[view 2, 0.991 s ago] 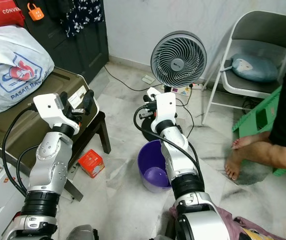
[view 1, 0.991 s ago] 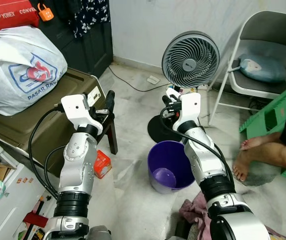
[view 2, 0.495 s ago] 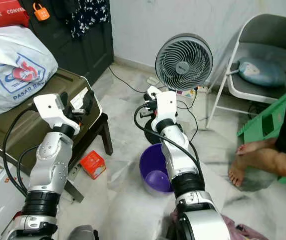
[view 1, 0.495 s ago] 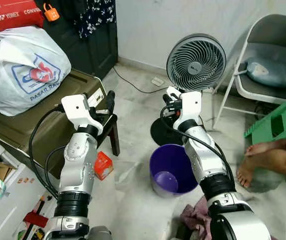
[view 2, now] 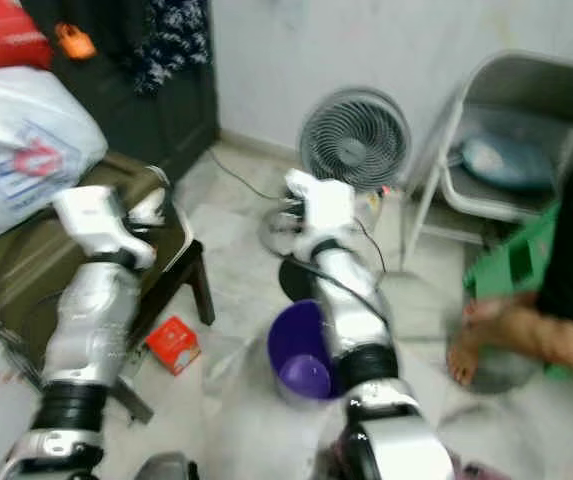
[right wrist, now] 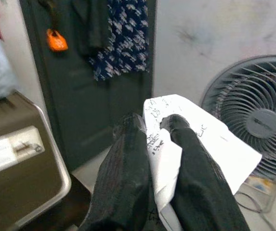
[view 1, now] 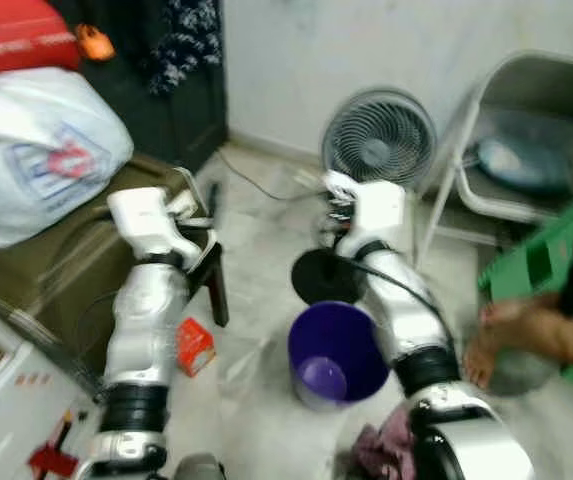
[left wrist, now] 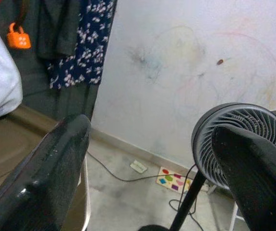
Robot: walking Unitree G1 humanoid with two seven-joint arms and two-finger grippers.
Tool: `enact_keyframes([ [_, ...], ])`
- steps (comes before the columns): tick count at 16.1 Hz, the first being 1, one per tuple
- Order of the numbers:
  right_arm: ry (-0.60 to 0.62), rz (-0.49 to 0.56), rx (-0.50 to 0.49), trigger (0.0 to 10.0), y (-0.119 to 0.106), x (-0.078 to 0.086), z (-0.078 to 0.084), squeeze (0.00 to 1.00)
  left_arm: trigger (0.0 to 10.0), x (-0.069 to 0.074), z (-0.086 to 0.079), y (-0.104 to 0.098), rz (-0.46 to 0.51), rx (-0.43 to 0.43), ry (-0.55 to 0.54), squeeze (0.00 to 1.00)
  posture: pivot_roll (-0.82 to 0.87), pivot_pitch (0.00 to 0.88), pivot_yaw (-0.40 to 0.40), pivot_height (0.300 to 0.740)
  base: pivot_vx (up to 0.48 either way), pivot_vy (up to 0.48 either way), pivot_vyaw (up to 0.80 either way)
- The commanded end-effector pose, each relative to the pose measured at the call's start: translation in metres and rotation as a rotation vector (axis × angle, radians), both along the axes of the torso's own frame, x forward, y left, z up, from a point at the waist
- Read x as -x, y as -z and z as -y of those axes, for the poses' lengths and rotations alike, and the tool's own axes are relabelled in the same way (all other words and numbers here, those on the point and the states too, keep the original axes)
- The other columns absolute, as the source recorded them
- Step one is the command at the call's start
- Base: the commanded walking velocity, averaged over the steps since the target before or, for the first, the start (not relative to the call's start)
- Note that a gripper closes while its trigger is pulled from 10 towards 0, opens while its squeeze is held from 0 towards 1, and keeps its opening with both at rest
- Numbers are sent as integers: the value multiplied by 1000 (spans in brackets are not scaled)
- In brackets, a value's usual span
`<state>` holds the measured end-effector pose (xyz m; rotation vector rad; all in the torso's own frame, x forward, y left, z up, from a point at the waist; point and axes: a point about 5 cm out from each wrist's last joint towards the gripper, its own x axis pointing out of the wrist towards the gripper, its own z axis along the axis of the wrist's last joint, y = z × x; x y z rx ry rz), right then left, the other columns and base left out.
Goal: Clean up the room
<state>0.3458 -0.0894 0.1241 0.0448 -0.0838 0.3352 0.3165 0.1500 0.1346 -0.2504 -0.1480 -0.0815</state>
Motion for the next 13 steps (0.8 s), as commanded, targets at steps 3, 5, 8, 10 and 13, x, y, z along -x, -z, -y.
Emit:
enact_keyframes([
  [3, 46, 5, 10, 10000, -1, -3, 17, 0, 10000, -2, 15, -1, -8, 4, 34, 0, 16, 0, -35, 740, 97, 0, 0],
  [5, 45, 5, 11, 10000, -1, -3, 16, 0, 10000, -2, 14, -1, -8, -1, 32, 0, 16, 0, -35, 740, 0, 0, 0],
  [8, 43, 4, 12, 10000, -1, -3, 17, 0, 10000, -2, 15, -1, -9, -3, 33, 0, 19, 0, -36, 740, 0, 0, 0],
  [10, 43, 3, 12, 10000, 0, -2, 17, 0, 10000, -2, 14, 0, -14, -5, 27, 0, 22, 0, -37, 740, 0, 0, 0],
  [13, 42, 2, 11, 10000, 0, -2, 16, 0, 10000, -4, 11, 4, -50, 7, -15, 0, 23, 0, -38, 740, 0, 0, 0],
])
